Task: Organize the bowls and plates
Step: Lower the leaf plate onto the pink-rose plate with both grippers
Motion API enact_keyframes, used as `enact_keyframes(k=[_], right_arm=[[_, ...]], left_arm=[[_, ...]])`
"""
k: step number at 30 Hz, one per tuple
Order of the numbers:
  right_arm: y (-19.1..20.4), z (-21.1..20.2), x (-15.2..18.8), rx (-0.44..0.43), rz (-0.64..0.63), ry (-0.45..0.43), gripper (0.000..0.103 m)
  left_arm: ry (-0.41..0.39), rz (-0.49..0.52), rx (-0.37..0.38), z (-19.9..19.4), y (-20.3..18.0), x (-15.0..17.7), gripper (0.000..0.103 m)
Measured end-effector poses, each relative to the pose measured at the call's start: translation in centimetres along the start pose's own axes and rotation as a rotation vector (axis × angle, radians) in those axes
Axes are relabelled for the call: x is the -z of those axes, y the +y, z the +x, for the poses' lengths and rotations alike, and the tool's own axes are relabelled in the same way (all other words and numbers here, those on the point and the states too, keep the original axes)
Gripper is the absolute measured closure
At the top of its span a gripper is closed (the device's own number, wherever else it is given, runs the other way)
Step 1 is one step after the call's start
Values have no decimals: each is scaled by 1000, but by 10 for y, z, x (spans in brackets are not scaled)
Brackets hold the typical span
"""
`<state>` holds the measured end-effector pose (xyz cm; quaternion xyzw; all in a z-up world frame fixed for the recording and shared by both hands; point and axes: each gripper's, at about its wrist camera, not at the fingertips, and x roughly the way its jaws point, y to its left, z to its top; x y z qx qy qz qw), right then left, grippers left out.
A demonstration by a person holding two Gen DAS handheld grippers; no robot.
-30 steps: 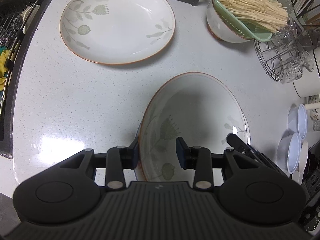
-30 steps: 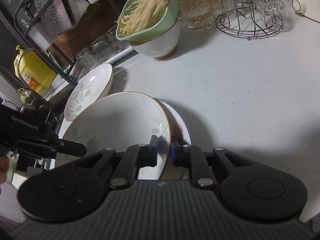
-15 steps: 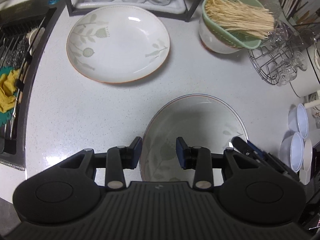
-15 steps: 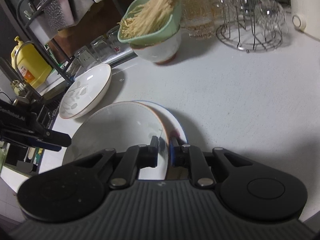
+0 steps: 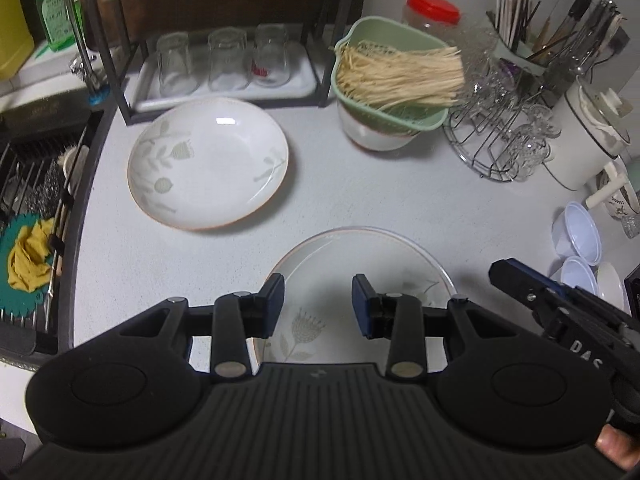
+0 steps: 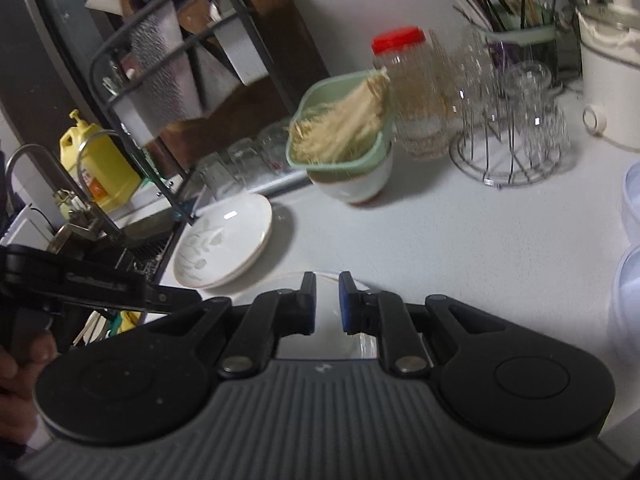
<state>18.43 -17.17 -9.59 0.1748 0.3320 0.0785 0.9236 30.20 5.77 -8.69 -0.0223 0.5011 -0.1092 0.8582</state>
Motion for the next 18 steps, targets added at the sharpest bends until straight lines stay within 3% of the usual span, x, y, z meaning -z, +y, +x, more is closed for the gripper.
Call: enact_keyframes(k=[11, 18], right_arm=[[11, -69, -19, -2, -71, -126, 88], [11, -103, -20, 0, -84, -172, 87]], left_arm=[[-145, 40, 12, -54, -29, 10, 59], [-188, 31, 41, -81, -44, 19, 57]])
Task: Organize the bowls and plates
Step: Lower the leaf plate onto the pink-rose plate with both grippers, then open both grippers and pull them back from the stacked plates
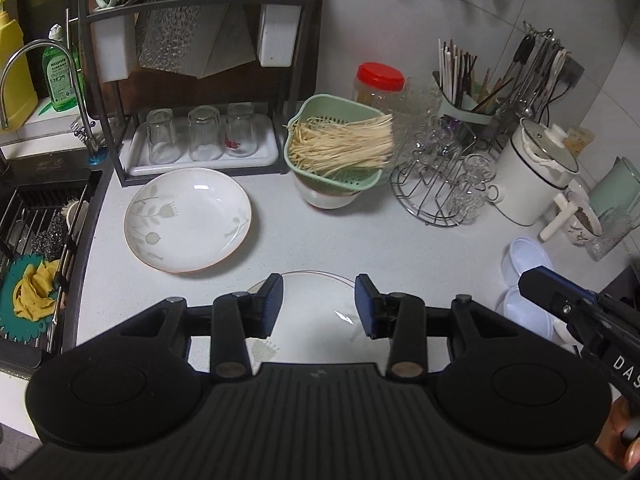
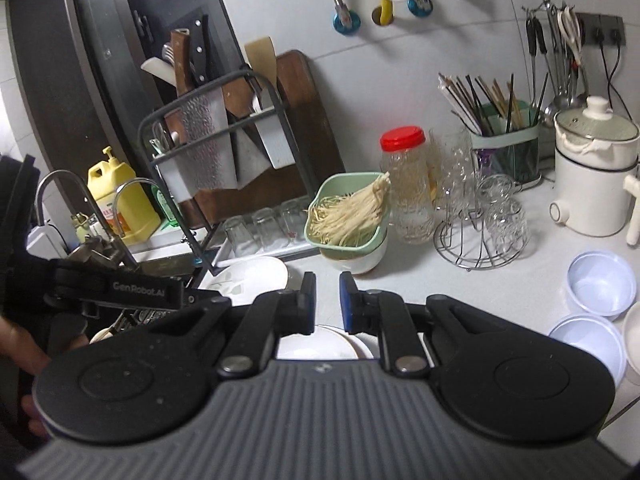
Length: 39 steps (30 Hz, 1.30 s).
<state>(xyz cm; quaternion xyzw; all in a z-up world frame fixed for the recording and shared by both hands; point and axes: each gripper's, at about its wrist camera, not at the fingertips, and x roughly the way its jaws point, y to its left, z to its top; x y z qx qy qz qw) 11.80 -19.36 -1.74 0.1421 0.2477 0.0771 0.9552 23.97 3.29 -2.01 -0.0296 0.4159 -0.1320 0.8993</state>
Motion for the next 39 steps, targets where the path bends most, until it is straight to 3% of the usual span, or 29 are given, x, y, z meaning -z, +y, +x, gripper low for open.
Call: enact_keyframes(k=[21, 35, 39], right_arm=[[1, -64, 23, 13, -26, -18, 87], [13, -66, 31, -21, -125, 5, 87], [17, -64, 33, -42, -151, 12, 81]], left_arm=[[-42, -7, -6, -49, -30, 42, 54], [-55, -42, -74, -69, -16, 73, 27], [-67, -58, -100, -77, -9, 76, 24]])
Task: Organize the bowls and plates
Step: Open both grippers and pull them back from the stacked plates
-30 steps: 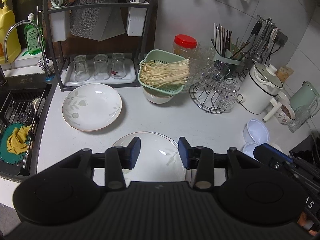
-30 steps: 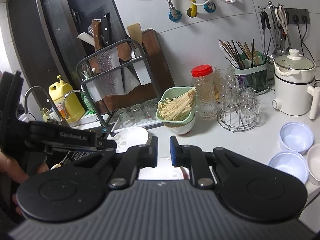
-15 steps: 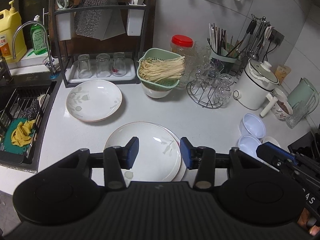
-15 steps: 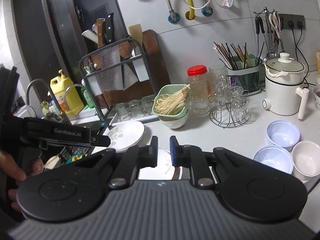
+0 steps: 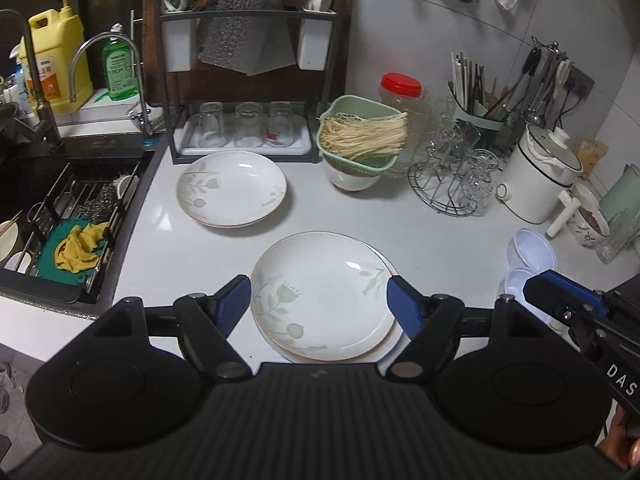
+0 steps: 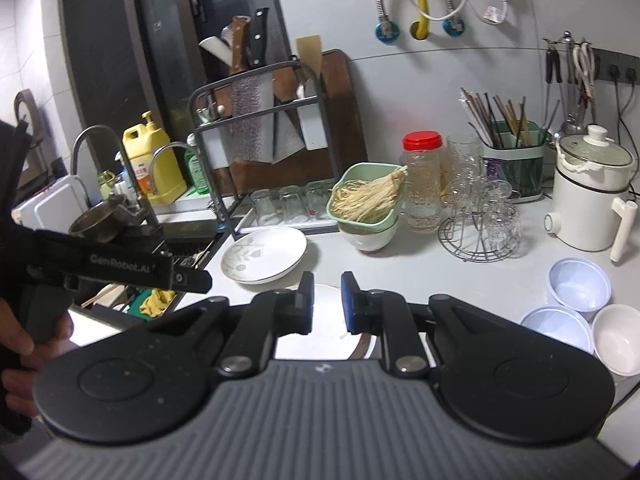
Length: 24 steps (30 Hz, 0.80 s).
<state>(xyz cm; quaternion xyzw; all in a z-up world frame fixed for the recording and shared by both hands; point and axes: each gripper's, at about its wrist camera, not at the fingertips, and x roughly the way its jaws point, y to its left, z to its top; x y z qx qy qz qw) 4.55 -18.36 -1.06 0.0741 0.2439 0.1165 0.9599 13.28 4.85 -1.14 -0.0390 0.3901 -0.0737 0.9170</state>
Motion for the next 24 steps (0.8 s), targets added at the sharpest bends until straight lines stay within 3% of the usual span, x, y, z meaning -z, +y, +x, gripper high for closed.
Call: enact_keyframes(k=[1, 2, 3, 4, 5, 6, 24], right_arm=[[1, 1, 0, -4, -5, 0, 78], [1, 2, 0, -12, -8, 2, 67], [1, 3, -1, -20, -9, 4, 44], [1, 4, -1, -25, -10, 4, 31], [0, 5, -1, -26, -10, -2, 11], [0, 6, -1, -24, -12, -11, 8], [4, 27, -13, -59, -26, -2, 8]], left_arm=[[-1, -7, -2, -1, 2, 0, 22], [-2, -14, -8, -2, 3, 0, 19], [-3, -19, -15, -2, 4, 1, 18], [-4, -25, -22, -2, 5, 1, 17], [-6, -30, -28, -3, 5, 2, 16], [-10, -36, -34, -4, 6, 1, 16], [-43, -112, -90, -7, 23, -16, 15]])
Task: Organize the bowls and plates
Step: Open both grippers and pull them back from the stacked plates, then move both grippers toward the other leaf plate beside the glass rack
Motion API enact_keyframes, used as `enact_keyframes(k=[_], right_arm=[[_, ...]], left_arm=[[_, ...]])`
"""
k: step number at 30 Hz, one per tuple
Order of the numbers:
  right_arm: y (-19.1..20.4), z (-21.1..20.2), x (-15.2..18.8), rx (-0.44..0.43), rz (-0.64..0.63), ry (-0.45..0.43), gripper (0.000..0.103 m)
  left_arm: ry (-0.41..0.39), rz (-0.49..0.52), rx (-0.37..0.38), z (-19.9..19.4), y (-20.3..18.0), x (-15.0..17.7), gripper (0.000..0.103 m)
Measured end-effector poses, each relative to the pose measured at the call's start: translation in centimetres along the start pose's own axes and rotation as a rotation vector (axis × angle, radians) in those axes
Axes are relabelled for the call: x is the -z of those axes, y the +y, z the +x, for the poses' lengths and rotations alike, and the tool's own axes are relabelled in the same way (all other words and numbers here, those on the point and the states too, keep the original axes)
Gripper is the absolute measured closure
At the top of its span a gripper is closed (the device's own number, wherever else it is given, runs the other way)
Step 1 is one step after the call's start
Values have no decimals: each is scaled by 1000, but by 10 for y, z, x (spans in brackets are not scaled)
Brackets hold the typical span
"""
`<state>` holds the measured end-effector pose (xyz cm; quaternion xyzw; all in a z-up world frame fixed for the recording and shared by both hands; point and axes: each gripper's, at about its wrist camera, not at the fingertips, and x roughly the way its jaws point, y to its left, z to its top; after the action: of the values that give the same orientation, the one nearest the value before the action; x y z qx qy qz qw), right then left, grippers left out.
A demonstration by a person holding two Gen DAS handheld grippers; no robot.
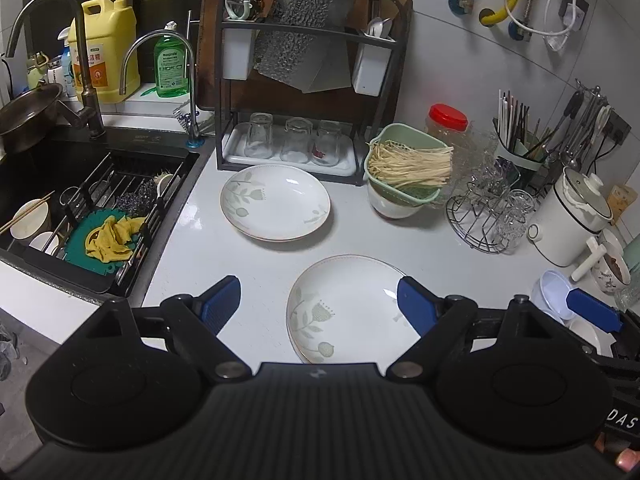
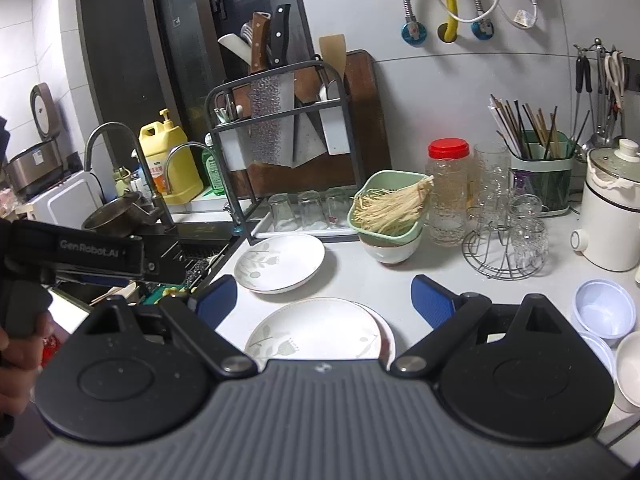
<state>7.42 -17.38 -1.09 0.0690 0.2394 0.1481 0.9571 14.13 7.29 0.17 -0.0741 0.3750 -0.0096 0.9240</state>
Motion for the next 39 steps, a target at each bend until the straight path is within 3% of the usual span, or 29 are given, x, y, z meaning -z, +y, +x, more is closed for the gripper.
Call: enact_keyframes(k=[39], right_arm=[[10, 149, -26, 122, 107, 104, 8]], left_arm=[[163, 108, 89, 174, 32, -113, 15]])
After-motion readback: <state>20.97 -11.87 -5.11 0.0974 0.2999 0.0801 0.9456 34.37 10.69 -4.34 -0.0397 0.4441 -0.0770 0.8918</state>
